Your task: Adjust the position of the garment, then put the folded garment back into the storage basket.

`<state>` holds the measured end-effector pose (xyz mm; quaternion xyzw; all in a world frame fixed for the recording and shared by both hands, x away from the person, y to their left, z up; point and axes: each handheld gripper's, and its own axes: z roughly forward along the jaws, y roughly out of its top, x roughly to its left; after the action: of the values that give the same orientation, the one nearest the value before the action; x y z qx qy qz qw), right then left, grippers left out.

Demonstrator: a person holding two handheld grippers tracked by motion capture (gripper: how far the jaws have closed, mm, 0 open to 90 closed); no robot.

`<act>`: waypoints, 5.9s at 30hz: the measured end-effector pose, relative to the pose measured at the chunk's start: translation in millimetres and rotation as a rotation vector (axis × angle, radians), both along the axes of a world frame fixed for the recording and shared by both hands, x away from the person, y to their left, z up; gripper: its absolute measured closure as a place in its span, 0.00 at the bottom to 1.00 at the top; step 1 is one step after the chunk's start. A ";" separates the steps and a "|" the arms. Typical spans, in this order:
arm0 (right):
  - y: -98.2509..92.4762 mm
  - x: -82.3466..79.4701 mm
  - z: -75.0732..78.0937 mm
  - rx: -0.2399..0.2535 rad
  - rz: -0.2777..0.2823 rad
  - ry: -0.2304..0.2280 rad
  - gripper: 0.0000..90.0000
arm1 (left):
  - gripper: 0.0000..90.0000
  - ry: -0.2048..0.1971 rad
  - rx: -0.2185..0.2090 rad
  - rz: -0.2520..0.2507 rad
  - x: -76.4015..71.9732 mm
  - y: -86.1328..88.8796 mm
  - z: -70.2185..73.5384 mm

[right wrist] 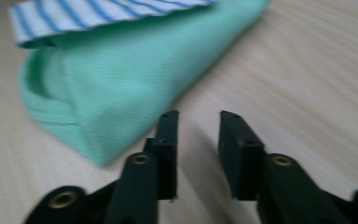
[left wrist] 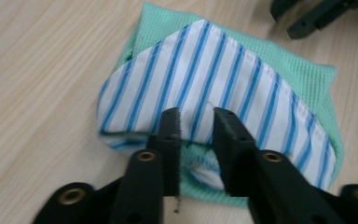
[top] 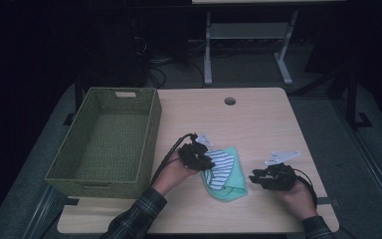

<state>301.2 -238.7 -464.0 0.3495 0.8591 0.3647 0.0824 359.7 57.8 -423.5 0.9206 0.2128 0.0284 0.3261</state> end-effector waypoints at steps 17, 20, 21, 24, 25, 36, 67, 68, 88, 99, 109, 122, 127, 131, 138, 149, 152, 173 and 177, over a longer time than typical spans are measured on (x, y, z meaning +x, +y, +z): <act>-27.6 14.8 -14.6 -0.048 -0.168 -0.068 0.17 | 0.40 0.023 0.025 -0.097 -9.7 15.6 1.5; -27.1 15.1 -15.8 -0.041 -0.172 -0.071 0.15 | 0.36 0.023 0.042 -0.104 -10.9 12.3 -0.9; -27.0 15.2 -16.6 -0.038 -0.173 -0.076 0.15 | 0.36 0.024 0.045 -0.109 -11.0 11.8 -1.7; -27.4 15.1 -18.2 -0.027 -0.171 -0.087 0.13 | 0.32 0.022 0.060 -0.123 -11.6 9.5 -4.3; -27.3 14.8 -18.6 -0.020 -0.174 -0.087 0.13 | 0.30 0.021 0.056 -0.120 -12.2 8.5 -5.0; -26.8 15.0 -18.7 -0.021 -0.177 -0.088 0.13 | 0.20 -0.012 0.087 -0.172 -7.2 -4.0 -16.3; -26.7 15.1 -18.8 -0.022 -0.180 -0.089 0.13 | 0.64 -0.005 0.123 -0.190 -12.3 -13.3 -26.2; -26.7 15.1 -18.7 -0.021 -0.181 -0.088 0.13 | 0.68 0.000 0.117 -0.189 -12.8 -13.8 -26.3; -26.8 15.3 -18.8 -0.021 -0.180 -0.089 0.13 | 0.84 0.029 0.107 -0.181 -13.4 -14.7 -17.5; -26.6 15.0 -18.6 -0.020 -0.183 -0.085 0.13 | 0.84 0.048 0.040 -0.153 -10.8 -6.2 2.3; -26.5 14.9 -18.6 -0.019 -0.184 -0.084 0.13 | 0.84 0.039 0.003 -0.134 -11.2 -0.4 29.1; -26.4 14.9 -18.6 -0.020 -0.185 -0.084 0.13 | 0.84 0.017 -0.011 -0.108 -10.3 14.7 64.6; -26.4 14.9 -18.6 -0.020 -0.184 -0.084 0.13 | 0.84 0.005 -0.019 -0.093 -9.7 23.9 75.6; -26.4 14.9 -18.6 -0.020 -0.184 -0.084 0.13 | 0.84 0.000 -0.032 -0.082 -8.7 31.3 81.9; -26.4 14.9 -18.6 -0.020 -0.185 -0.084 0.13 | 0.84 -0.008 -0.044 -0.056 -7.0 45.1 91.2; -26.4 14.9 -18.6 -0.020 -0.185 -0.084 0.13 | 0.84 -0.029 -0.040 -0.009 -5.3 69.8 104.9; -26.4 14.9 -18.6 -0.020 -0.185 -0.084 0.13 | 0.84 -0.038 -0.037 0.006 -4.7 78.3 108.3; -25.4 17.6 -19.5 -0.043 -0.215 -0.069 0.02 | 0.84 -0.080 -0.032 0.159 -5.7 146.1 129.5; -25.4 17.6 -19.5 -0.043 -0.215 -0.069 0.02 | 0.84 -0.085 -0.043 0.196 -5.4 160.8 131.2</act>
<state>318.8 -264.1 -483.5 0.4248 0.8210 0.3472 0.1579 354.3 218.6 -292.2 0.8861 0.2883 0.0946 0.3504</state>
